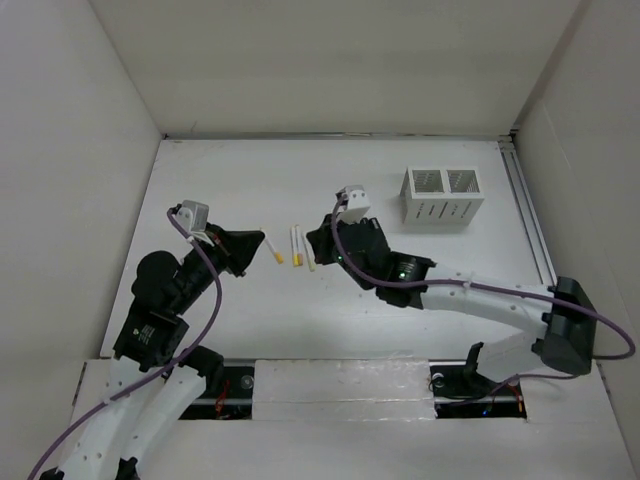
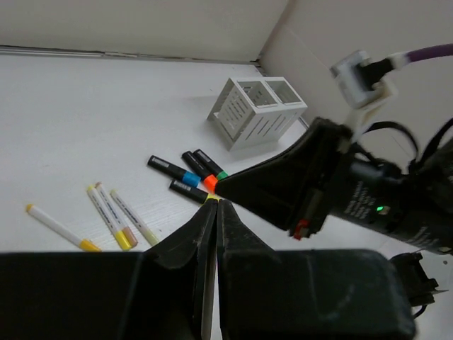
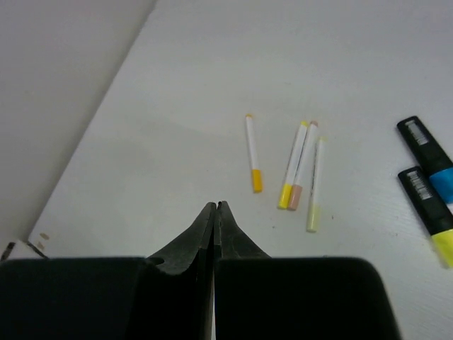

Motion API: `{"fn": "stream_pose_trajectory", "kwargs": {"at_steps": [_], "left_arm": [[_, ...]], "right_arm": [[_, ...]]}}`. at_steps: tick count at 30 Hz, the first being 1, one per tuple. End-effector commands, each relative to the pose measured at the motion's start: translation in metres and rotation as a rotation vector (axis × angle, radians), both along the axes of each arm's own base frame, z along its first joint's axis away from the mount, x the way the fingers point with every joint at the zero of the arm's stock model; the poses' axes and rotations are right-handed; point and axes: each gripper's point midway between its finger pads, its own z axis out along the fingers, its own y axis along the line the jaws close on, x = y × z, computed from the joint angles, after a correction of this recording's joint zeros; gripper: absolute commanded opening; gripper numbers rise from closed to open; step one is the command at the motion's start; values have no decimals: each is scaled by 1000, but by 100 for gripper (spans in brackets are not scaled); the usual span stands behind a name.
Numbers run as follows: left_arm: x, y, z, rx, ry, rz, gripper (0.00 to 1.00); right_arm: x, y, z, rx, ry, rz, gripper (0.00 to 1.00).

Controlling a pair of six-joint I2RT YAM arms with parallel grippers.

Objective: Organize the desk

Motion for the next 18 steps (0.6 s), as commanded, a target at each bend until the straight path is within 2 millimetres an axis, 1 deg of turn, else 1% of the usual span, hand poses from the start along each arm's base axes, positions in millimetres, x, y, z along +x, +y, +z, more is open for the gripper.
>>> {"fn": "stream_pose_trajectory", "kwargs": {"at_steps": [1,2,3,4,5,6,7,8,9,10,11,12,13,14,15,16,17,18], "left_arm": [[2,6,11,-23,-41,33,0],[3,7,12,-26,-43,42,6],[3,9,12,-27,-41,54,10],[3,9,11,-26,-36,54,10],[3,10,12,-30,-37,63,11],[5,13,12,-30,-37,83,11],[4,15,12,-34,-36,91,11],[4,16,12,-36,-35,95,12],[4,15,13,-38,-35,94,12],[4,15,12,-38,-35,92,12],[2,15,13,-38,-39,88,12],[2,15,14,-41,-41,88,12],[2,14,14,-41,-41,85,12],[2,14,14,-40,-39,85,12],[3,14,15,-41,-42,83,12],[2,14,14,-41,-41,80,12],[2,13,14,-41,-41,79,12],[2,14,14,-42,-43,78,12]], "right_arm": [[15,27,-15,19,45,2,0],[22,29,-24,10,61,-17,0],[31,36,-35,-1,80,-37,0],[33,38,-48,-24,92,-38,0],[34,42,-54,-21,111,-44,9],[46,39,-61,-26,124,-72,12],[52,41,-65,-25,139,-81,15],[59,42,-84,-47,168,-94,21],[74,35,-90,-49,182,-128,23],[83,35,-90,-46,197,-139,25],[92,35,-109,-67,231,-151,29],[100,36,-114,-67,245,-151,31],[106,26,-130,-109,300,-157,33],[113,32,-125,-99,306,-153,34],[112,35,-146,-144,346,-143,34],[116,33,-154,-163,359,-148,35],[120,39,-151,-166,355,-142,36],[122,41,-166,-194,375,-143,36]]}}
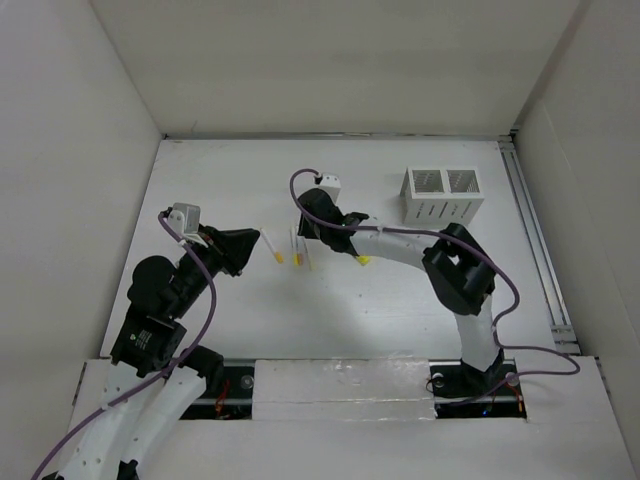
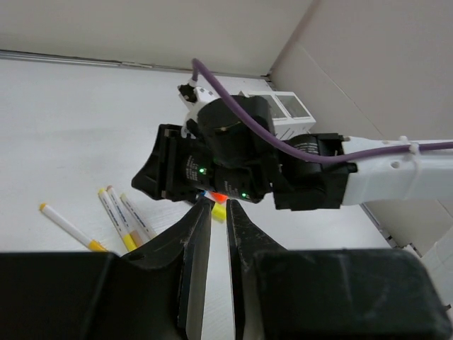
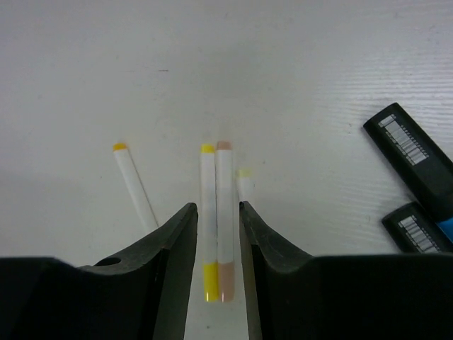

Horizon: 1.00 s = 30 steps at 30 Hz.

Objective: Organize the desk

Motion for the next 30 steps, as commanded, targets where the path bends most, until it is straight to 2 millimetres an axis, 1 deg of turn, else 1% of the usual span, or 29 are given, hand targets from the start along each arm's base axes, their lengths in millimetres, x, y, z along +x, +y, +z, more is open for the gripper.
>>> {"fn": "stream_pose_trajectory", "kwargs": {"at_steps": [1,2,3,5,7,8,13,21,27,30], "left_arm": [[0,2,10,-20,-33,7,12],[0,2,10,-22,-34,7,12],[0,2,10,-22,-34,7,12],[-1,1,11,-22,-39,4,12],[-1,1,10,-21,-36,2,12],[-1,1,10,-23,-37,-1,12],[-3,1,11,-22,-40,-3,12],[-3,1,12,-26,-45,-4,12],[-3,2,13,-24,-47,4,12],[-3,4,14,-25,-49,10,12]], "right_arm": [[-5,16,-10,-25,61,40,36],[-2,16,-19,-42,71,24,36],[-1,18,-20,-43,71,24,36],[6,11,-27,-49,85,1,33],[4,14,-33,-45,104,12,32],[8,10,-35,-45,109,3,32],[7,5,-48,-82,132,-15,31],[6,2,-62,-128,163,-20,31],[8,-1,-64,-169,166,-22,34],[7,-4,-69,-196,175,-20,32]]}}
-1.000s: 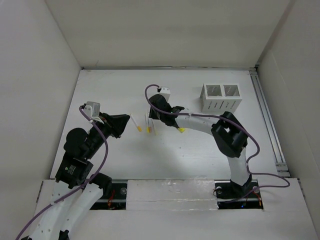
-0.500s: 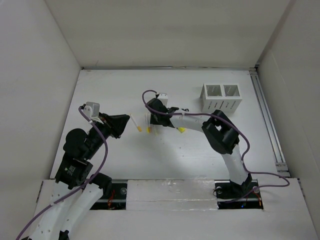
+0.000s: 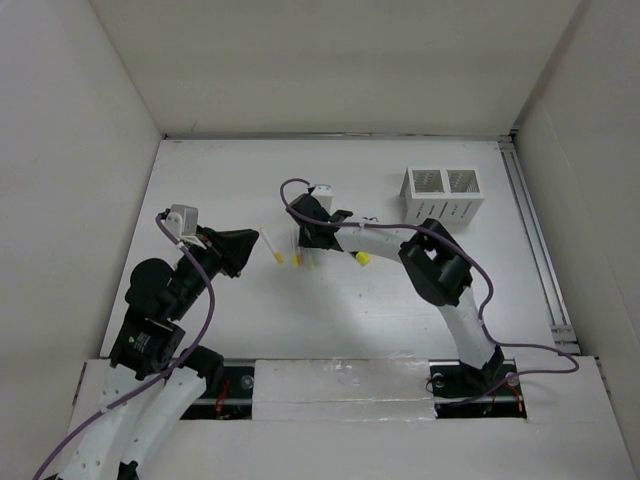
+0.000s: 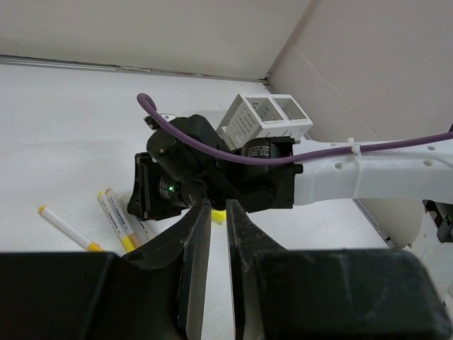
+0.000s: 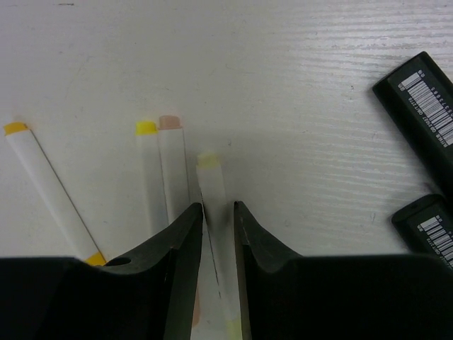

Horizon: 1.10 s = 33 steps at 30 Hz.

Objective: Organize the desk

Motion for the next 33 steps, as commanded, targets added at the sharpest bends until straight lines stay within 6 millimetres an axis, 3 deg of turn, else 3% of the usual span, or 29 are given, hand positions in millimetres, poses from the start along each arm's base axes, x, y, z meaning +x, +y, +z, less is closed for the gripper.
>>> {"fn": "stream_pose_trajectory", "kwargs": {"at_steps": [1,7,11,16,18,19,20,23,25,27,28,30,31,33], "left_arm": [[0,3,11,-19,-37,12,12],[0,8,12,-24,-36,39,12],[0,9,13,-24,-36,47,12],[1,8,13,-26,-36,42,12],[0,7,13,-26,-36,39,12],[1,7,13,-26,-37,38,12],[0,7,13,-26,-37,36,12],[0,7,12,-25,-35,38,12],[0,7,13,-27,-36,36,12],[0,7,12,-25,-35,36,12],[0,7,13,-27,-36,36,12],[0,6,12,-27,-34,35,12],[0,6,12,-26,-34,33,12],[0,5,12,-26,-34,27,12]], "right_arm": [[5,-5,-1,-48,-3,-9,30],[3,-11,-8,-73,4,-17,13],[4,-16,-1,-56,-26,-39,4],[15,-20,67,57,-151,-83,2],[22,-31,87,96,-191,-111,2],[28,-38,119,152,-244,-133,2],[25,-42,131,169,-258,-138,2],[32,-70,178,250,-338,-198,2],[41,-100,197,267,-391,-272,1],[46,-131,232,316,-459,-348,1],[56,-162,243,312,-500,-432,1],[58,-204,274,341,-593,-539,2],[64,-242,284,315,-647,-653,2],[65,-280,301,317,-708,-752,3]]}}
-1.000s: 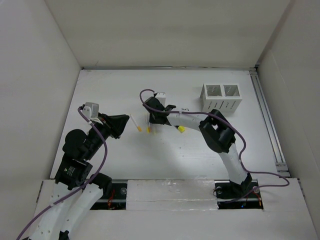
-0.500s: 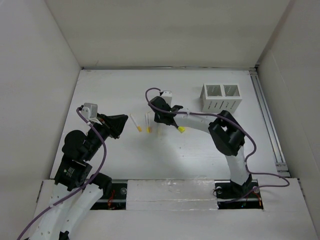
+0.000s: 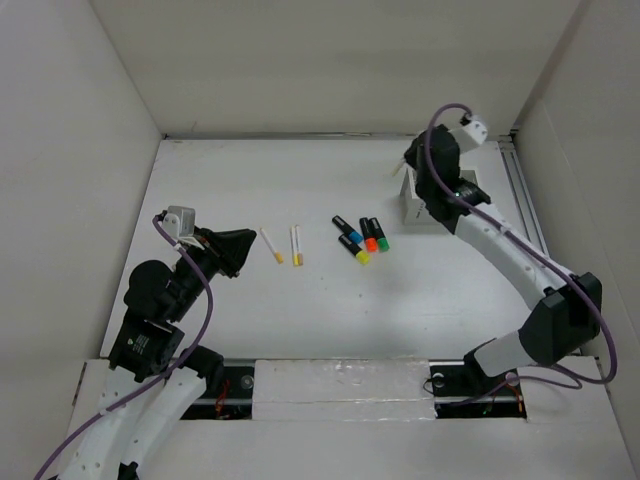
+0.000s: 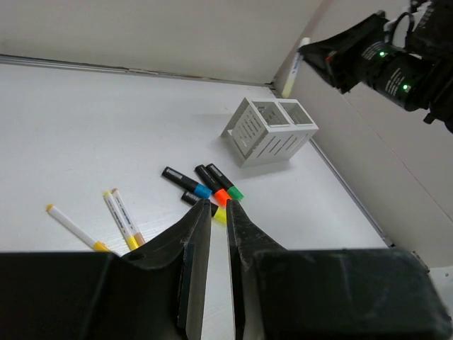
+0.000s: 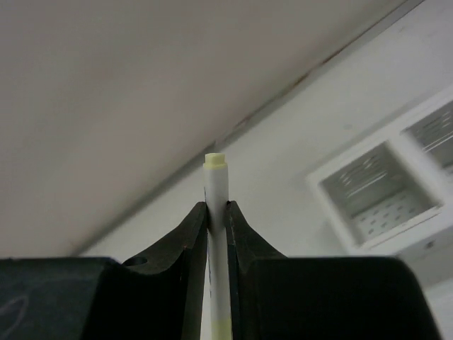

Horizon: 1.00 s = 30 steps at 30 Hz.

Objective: Organize the desk

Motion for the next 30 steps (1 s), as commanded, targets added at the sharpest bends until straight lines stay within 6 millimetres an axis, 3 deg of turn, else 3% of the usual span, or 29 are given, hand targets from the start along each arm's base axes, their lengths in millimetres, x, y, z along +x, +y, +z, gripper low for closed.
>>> {"fn": "stream_pose_trajectory", "kwargs": {"at_steps": [1,2,5,10,16,26,27,30], "left_arm": [[-1,0,12,-23,-35,-2,12],[-1,1,12,-23,-35,0,12],[-1,0,13,-25,-36,-3,12],[-2,0,12,-23,-36,-5,12],[-4,-2,13,-24,-38,-17,12],[-3,-2,12,-23,-36,-17,12],[-4,-2,13,-24,-38,-15,12],[-3,-1,13,-23,-38,-12,12]], "right_arm": [[7,-76,25,24,-104,-266,3],[10,-100,27,22,-108,-323,3],[26,-127,26,24,-115,-381,3],[50,-143,-5,-25,-26,-429,2],[69,-144,-44,-78,54,-434,1],[76,-155,-80,-163,142,-477,1],[78,-157,-92,-186,170,-493,0],[77,-160,-106,-205,201,-512,0]]}}
